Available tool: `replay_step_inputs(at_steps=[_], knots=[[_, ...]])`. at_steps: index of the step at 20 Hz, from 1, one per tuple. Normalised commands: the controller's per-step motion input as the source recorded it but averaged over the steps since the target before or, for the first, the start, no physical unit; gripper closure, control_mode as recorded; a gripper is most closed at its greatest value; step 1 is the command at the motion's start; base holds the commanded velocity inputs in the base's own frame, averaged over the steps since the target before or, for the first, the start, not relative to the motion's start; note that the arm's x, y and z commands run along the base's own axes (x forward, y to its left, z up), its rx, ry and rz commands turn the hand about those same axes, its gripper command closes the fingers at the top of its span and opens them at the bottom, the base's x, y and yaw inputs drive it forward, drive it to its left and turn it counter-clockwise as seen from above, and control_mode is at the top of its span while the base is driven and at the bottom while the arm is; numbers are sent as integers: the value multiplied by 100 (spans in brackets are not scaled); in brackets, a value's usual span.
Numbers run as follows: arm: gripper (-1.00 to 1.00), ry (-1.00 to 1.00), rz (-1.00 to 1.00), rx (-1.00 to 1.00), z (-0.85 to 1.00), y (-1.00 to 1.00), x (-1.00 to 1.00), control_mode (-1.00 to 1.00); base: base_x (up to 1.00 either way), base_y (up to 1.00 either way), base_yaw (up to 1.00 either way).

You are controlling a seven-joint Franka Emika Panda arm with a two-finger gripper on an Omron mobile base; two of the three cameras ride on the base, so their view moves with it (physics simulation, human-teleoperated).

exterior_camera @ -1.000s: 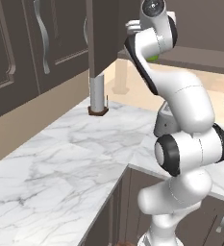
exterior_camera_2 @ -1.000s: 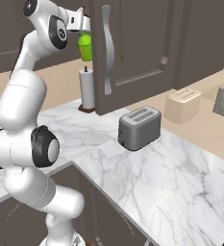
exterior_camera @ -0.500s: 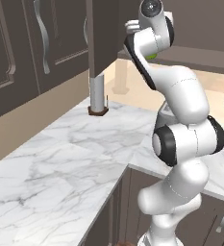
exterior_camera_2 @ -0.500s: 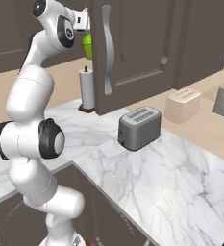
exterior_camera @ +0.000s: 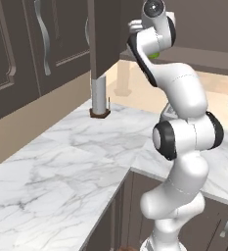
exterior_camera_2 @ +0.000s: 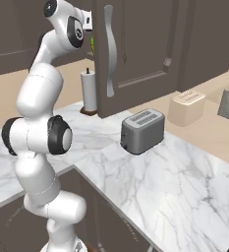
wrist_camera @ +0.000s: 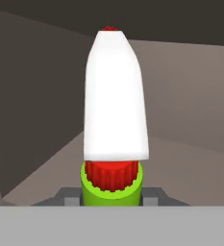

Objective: Pick up the bar soap and spray from the sink, and place them back in the cabinet, and close the cabinet doors.

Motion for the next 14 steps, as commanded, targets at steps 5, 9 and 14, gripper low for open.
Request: replay_step_inputs(at_steps=[5, 9, 14], knots=[[100, 0, 0, 0, 0, -11, 25, -100, 0, 0, 0], [100, 0, 0, 0, 0, -1, 22, -100, 0, 0, 0], [100, 0, 0, 0, -1, -3, 23, -100, 0, 0, 0]])
